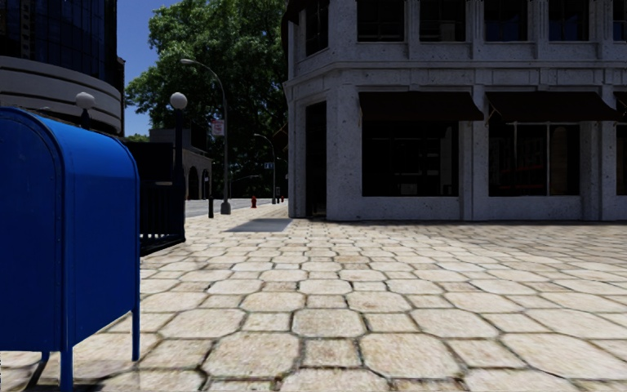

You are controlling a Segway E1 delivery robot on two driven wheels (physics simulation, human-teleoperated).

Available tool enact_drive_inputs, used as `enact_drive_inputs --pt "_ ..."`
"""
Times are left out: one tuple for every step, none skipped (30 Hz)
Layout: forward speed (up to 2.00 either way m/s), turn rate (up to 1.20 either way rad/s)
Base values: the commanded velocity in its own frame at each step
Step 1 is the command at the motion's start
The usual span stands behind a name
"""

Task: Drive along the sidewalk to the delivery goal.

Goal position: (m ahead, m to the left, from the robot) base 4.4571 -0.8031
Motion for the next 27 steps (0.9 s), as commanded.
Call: enact_drive_inputs --pt "2.0 0.0" --pt "2.0 0.0" --pt "2.0 0.0" --pt "2.0 0.0" --pt "2.0 0.0" --pt "1.98 0.0" --pt "1.92 0.0" --pt "1.92 0.0" --pt "1.86 0.0" --pt "1.83 0.0" --pt "1.82 0.0" --pt "1.81 0.0" --pt "1.79 0.0" --pt "1.77 0.0" --pt "1.75 0.0" --pt "1.72 0.0" --pt "1.68 0.0" --pt "1.66 0.0" --pt "1.65 0.0" --pt "1.65 0.0" --pt "1.64 0.0" --pt "1.64 0.0" --pt "1.61 0.0" --pt "1.52 0.0" --pt "1.45 0.0" --pt "1.42 0.0" --pt "1.41 0.0"
